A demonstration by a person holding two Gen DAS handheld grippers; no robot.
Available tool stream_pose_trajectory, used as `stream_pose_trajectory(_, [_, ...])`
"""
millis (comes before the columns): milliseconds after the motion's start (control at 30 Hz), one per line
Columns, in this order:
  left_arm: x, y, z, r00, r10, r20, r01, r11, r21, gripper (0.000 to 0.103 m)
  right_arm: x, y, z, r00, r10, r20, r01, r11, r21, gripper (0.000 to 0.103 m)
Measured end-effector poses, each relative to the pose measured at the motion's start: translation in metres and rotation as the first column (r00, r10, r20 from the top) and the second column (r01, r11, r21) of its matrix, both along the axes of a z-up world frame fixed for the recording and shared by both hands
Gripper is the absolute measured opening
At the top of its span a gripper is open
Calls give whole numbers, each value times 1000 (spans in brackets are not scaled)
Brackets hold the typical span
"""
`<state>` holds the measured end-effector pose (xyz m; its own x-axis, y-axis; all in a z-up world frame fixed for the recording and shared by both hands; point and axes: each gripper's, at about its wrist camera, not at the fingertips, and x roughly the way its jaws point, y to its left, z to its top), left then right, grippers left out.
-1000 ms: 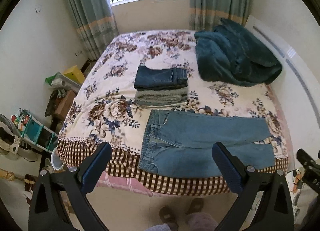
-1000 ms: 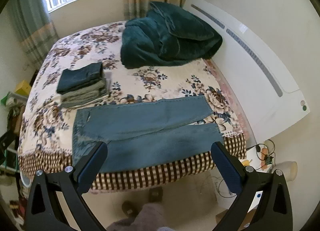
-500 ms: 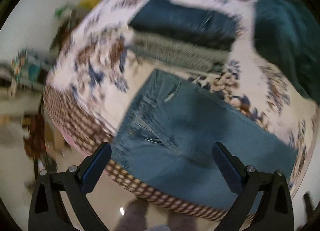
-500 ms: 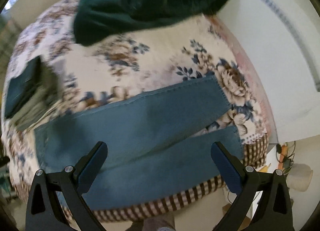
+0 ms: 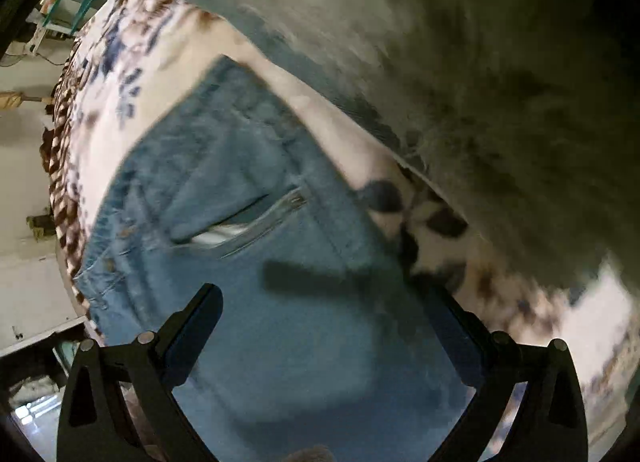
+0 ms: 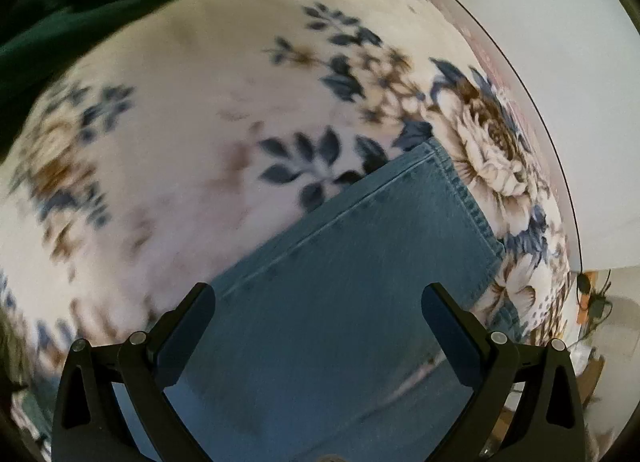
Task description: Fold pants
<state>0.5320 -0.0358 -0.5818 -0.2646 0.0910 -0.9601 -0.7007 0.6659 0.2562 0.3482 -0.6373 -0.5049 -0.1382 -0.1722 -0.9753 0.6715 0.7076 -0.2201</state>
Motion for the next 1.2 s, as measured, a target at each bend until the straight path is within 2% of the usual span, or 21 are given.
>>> stream_pose_trajectory(133, [2,-3,-16,1000,14,0,-14,998,61,103,5,-28,-35,996,-84,-36,85,996,4,103])
stream_pose_trajectory(300, [2,-5,-14,998,-56,13,54,991,119,103,9,-42,-70,981,-175,-83,180,982,51,103])
stream_pose_trajectory(367, [3,-3,-14,996,-86,24,82,989,124,94,7,-42,-81,975,-201,-99,209,975,75,103])
stream_pose_trajectory(400, [2,-1,-17,995,-94,41,89,990,108,80,6,-41,-84,973,-207,-103,216,973,80,103])
stream_pose_trajectory(500, [1,-1,-15,990,-103,101,99,994,45,57,0,-38,-88,970,-222,-99,232,967,102,101])
stream_pose_trajectory(567, [3,-1,-13,984,-116,132,115,993,20,43,-7,-36,-87,970,-227,-85,237,964,122,90])
stream_pose_trajectory(600, [4,0,-11,980,-125,153,126,992,0,36,-8,-34,-86,972,-221,-78,230,964,136,77])
stream_pose_trajectory(633, [-1,1,-9,976,-133,170,137,991,-9,34,-9,-32,-84,974,-213,-77,221,966,134,58])
stream_pose_trajectory(667, [-3,3,-7,972,-135,191,142,990,-25,29,-12,-32,-80,975,-208,-71,216,967,134,46])
stream_pose_trajectory(700, [-7,6,-3,965,-135,223,149,988,-44,22,-14,-30,-77,977,-204,-63,211,968,136,21])
stream_pose_trajectory(733, [-12,9,2,958,-132,254,151,987,-57,16,-18,-30,-71,978,-201,-52,207,969,137,7])
stream_pose_trajectory(900, [-47,22,43,902,-159,401,210,974,-86,13,-42,-12,-29,983,-184,31,178,976,124,6])
stream_pose_trajectory(1033, [-105,40,81,861,-133,491,223,966,-129,11,-89,6,16,979,-170,115,156,981,116,6])
stream_pose_trajectory(1067, [-126,47,96,849,-131,512,234,962,-141,11,-107,12,28,977,-169,131,155,982,109,6])
stream_pose_trajectory(1133, [-178,69,103,838,-108,534,227,960,-162,10,-140,21,50,975,-166,149,154,984,89,6])
stream_pose_trajectory(1200, [-237,66,109,844,-74,532,210,957,-200,6,-183,20,67,973,-168,156,159,985,71,5])
